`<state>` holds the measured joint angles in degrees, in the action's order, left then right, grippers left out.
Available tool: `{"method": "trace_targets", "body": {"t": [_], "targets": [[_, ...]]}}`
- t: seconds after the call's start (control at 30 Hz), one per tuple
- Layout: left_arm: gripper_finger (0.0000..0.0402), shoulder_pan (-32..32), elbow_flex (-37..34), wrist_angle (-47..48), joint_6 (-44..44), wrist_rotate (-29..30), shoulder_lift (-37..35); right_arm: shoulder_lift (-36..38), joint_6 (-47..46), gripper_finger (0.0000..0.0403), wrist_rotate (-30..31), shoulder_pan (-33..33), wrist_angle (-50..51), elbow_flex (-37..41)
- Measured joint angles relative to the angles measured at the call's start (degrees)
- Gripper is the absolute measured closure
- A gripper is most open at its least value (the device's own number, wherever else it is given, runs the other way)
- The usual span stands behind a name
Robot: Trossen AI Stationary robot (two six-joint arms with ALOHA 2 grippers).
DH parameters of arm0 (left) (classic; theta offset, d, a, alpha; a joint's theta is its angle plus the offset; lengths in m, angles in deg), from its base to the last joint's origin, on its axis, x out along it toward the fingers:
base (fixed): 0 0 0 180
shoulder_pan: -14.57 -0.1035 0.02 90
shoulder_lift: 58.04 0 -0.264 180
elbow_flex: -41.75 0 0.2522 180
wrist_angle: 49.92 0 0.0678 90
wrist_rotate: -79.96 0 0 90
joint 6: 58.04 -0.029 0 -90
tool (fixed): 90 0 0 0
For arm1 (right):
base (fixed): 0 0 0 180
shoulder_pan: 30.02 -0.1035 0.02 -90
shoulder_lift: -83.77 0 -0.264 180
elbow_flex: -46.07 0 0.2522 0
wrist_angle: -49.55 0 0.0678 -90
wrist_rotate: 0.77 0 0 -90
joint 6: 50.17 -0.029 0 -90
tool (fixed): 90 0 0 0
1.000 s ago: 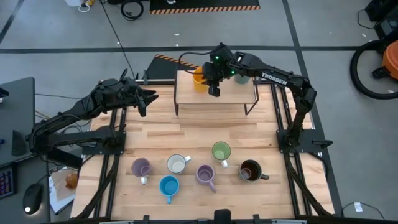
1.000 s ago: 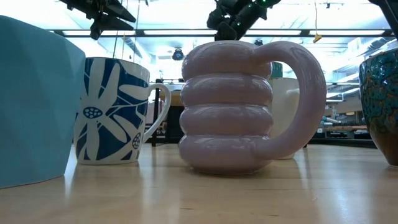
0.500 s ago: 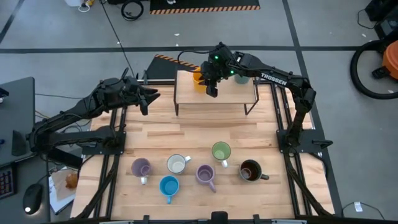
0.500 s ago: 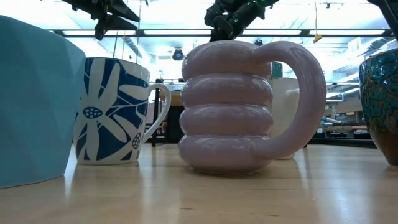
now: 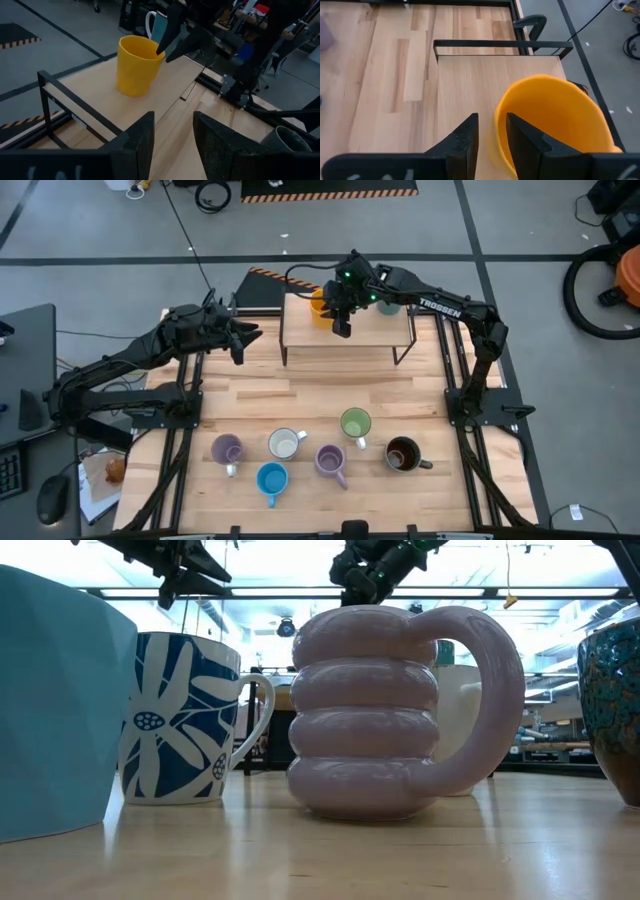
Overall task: Place coffee mugs
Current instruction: Put the yellow mug on the shelf
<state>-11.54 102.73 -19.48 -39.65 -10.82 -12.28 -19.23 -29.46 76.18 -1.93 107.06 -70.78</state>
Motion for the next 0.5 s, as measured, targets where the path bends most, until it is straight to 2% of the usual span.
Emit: {"method": "trace_targets", "body": {"t": [0.33,0.5], "targets": [[0.0261,0.0,0.0,-0.3,0.0,-0.1,0.0,0.0,0.1,0.0300,-1.4,0.2,0.0,2.3],[0.0261,0.0,0.0,-0.4,0.0,-0.5,0.0,0.0,1.8,0.0323,-1.3,0.4,0.6,2.3]]}}
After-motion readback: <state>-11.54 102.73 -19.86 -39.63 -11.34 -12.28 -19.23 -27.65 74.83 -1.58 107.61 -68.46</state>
